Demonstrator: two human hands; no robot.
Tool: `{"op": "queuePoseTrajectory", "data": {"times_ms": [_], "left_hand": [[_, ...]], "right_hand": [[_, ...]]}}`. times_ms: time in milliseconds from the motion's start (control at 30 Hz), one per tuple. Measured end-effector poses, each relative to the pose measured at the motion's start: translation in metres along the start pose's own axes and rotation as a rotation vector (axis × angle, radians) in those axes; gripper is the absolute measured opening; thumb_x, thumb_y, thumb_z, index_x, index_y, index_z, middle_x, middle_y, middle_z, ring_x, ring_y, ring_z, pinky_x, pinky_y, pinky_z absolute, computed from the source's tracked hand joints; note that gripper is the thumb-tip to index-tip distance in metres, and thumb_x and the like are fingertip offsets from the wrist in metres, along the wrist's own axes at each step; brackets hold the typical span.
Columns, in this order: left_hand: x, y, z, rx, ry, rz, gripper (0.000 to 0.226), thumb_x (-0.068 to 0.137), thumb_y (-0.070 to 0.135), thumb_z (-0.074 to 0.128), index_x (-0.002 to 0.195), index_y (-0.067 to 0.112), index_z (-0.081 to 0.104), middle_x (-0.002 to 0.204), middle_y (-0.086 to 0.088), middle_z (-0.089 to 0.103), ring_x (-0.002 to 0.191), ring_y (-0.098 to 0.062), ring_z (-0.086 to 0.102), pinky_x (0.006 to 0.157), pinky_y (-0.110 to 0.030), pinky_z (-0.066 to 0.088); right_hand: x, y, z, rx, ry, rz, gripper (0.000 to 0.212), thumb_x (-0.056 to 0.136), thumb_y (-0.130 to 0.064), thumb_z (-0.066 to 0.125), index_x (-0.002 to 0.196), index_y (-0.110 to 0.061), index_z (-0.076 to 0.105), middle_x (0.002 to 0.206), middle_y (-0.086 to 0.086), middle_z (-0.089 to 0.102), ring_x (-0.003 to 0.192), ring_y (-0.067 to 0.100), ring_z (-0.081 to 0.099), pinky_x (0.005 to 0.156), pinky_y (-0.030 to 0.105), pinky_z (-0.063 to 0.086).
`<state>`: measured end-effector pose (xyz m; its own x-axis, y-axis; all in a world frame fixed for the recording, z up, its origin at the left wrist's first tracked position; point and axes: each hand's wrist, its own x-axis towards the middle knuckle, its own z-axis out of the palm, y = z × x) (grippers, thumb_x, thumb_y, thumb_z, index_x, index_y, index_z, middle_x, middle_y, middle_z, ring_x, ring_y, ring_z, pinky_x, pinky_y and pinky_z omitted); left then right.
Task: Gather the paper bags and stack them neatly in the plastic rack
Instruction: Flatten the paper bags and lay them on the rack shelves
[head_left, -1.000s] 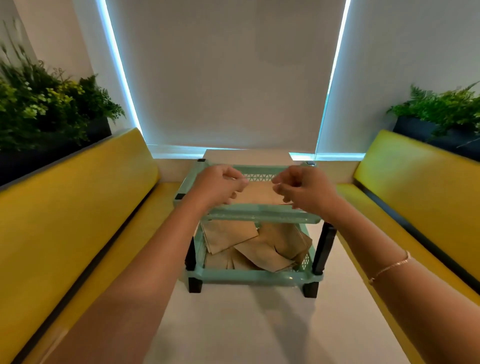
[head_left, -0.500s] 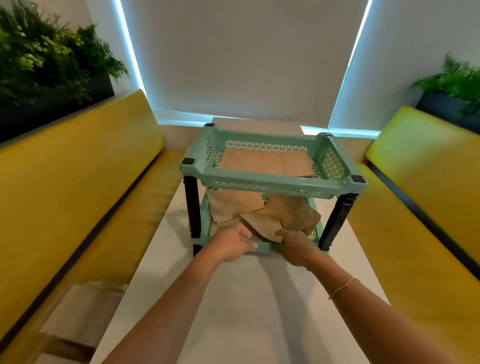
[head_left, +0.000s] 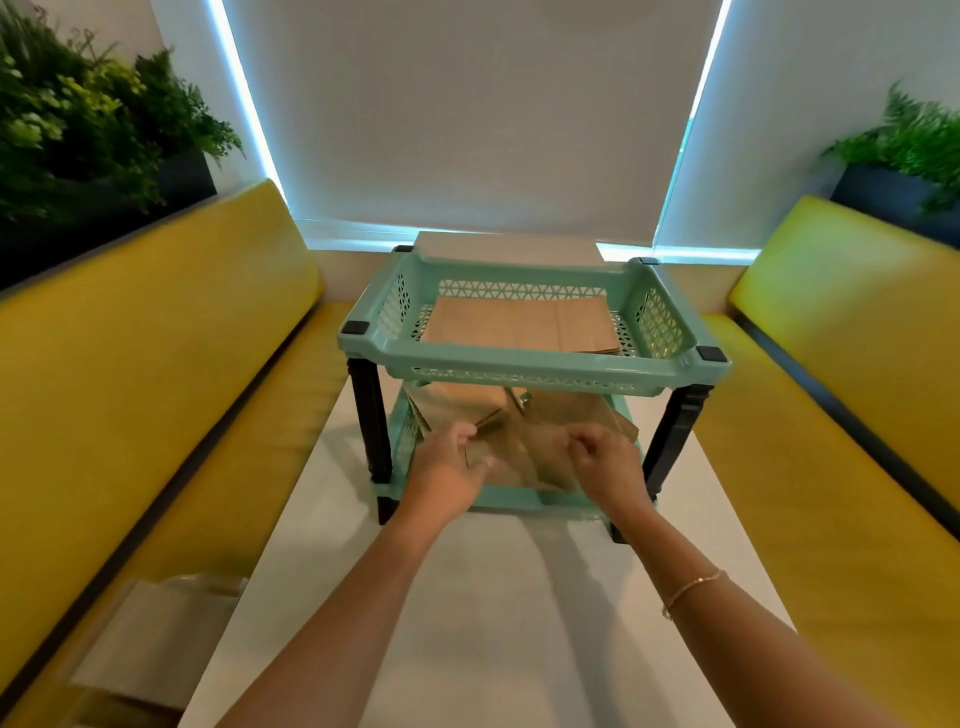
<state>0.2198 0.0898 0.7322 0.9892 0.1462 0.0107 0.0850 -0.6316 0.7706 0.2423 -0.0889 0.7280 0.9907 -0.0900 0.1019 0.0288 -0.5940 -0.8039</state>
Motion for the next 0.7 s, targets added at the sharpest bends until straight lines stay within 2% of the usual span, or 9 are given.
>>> {"op": "queuePoseTrajectory", "data": {"times_ms": [67,133,200,267,367,467,533,633,700], "left_hand": [[0.001,0.003,-0.004,0.029,0.086,0.112,0.055,0.084,0.03,0.067,0.133,0.017,0.045,0.136,-0.002,0.044,0.129,-0.019,0.036,0.104,-0.029,0.031],[0.002,0.009,-0.008,0.052,0.112,0.13,0.069,0.083,0.037,0.066,0.141,0.017,0.033,0.145,-0.003,0.034,0.136,-0.021,0.023,0.11,-0.034,0.024],[0.004,0.014,-0.01,-0.049,0.07,-0.045,0.082,0.082,0.045,0.065,0.147,0.018,0.022,0.151,-0.003,0.026,0.141,-0.024,0.016,0.115,-0.041,0.021],[0.004,0.014,-0.007,-0.167,0.009,-0.243,0.089,0.081,0.054,0.063,0.148,0.017,0.018,0.152,-0.006,0.026,0.14,-0.029,0.022,0.113,-0.046,0.026],[-0.001,0.009,0.003,-0.175,-0.061,-0.407,0.093,0.081,0.058,0.059,0.148,0.008,0.017,0.15,-0.01,0.03,0.136,-0.03,0.031,0.109,-0.041,0.033],[-0.001,0.0,0.017,-0.467,-0.062,-0.555,0.083,0.077,0.052,0.068,0.139,0.008,0.035,0.135,-0.01,0.047,0.118,-0.03,0.05,0.1,-0.039,0.044],[-0.004,-0.001,0.023,-0.669,-0.095,-0.644,0.071,0.074,0.045,0.074,0.129,0.01,0.046,0.116,-0.01,0.057,0.1,-0.026,0.06,0.084,-0.037,0.054],[-0.01,0.0,0.028,-0.9,-0.146,-0.662,0.039,0.082,0.018,0.071,0.115,0.006,0.053,0.09,-0.011,0.062,0.075,-0.022,0.062,0.059,-0.031,0.057],[-0.011,-0.004,0.028,-0.962,-0.079,-0.621,0.034,0.081,0.0,0.068,0.113,0.001,0.056,0.093,-0.014,0.065,0.077,-0.024,0.063,0.052,-0.032,0.056]], "right_hand": [[-0.003,-0.01,-0.009,0.311,-0.076,0.089,0.016,0.092,-0.008,0.055,0.082,-0.013,0.067,0.073,-0.003,0.062,0.069,0.012,0.055,0.065,0.021,0.046],[-0.009,-0.018,-0.018,0.529,-0.136,0.149,0.018,0.092,-0.005,0.053,0.08,-0.012,0.064,0.071,0.001,0.063,0.065,0.013,0.057,0.061,0.022,0.049],[-0.016,-0.019,-0.02,0.676,-0.147,0.22,0.017,0.092,-0.003,0.051,0.082,-0.01,0.063,0.076,0.005,0.064,0.07,0.017,0.059,0.067,0.029,0.051],[-0.021,-0.014,-0.017,0.794,-0.118,0.303,0.016,0.093,-0.002,0.05,0.083,-0.008,0.062,0.082,0.009,0.064,0.078,0.022,0.058,0.07,0.034,0.051],[-0.027,-0.006,-0.011,0.916,-0.061,0.417,0.015,0.093,-0.001,0.048,0.087,-0.007,0.06,0.088,0.01,0.063,0.081,0.024,0.058,0.069,0.034,0.05],[-0.032,0.0,-0.003,1.049,-0.052,0.496,0.018,0.094,0.001,0.044,0.089,-0.008,0.06,0.088,0.011,0.062,0.08,0.024,0.057,0.072,0.036,0.049],[-0.036,0.002,0.003,1.1,-0.084,0.532,0.021,0.095,0.001,0.043,0.09,-0.008,0.061,0.087,0.009,0.063,0.079,0.022,0.058,0.07,0.034,0.05],[-0.042,0.004,0.01,1.117,-0.127,0.56,0.02,0.094,0.003,0.044,0.092,-0.008,0.06,0.086,0.01,0.062,0.077,0.02,0.057,0.065,0.032,0.05],[-0.046,0.006,0.011,1.055,-0.14,0.61,0.016,0.091,0.005,0.049,0.097,-0.008,0.056,0.089,0.013,0.06,0.076,0.023,0.057,0.063,0.03,0.05]]}}
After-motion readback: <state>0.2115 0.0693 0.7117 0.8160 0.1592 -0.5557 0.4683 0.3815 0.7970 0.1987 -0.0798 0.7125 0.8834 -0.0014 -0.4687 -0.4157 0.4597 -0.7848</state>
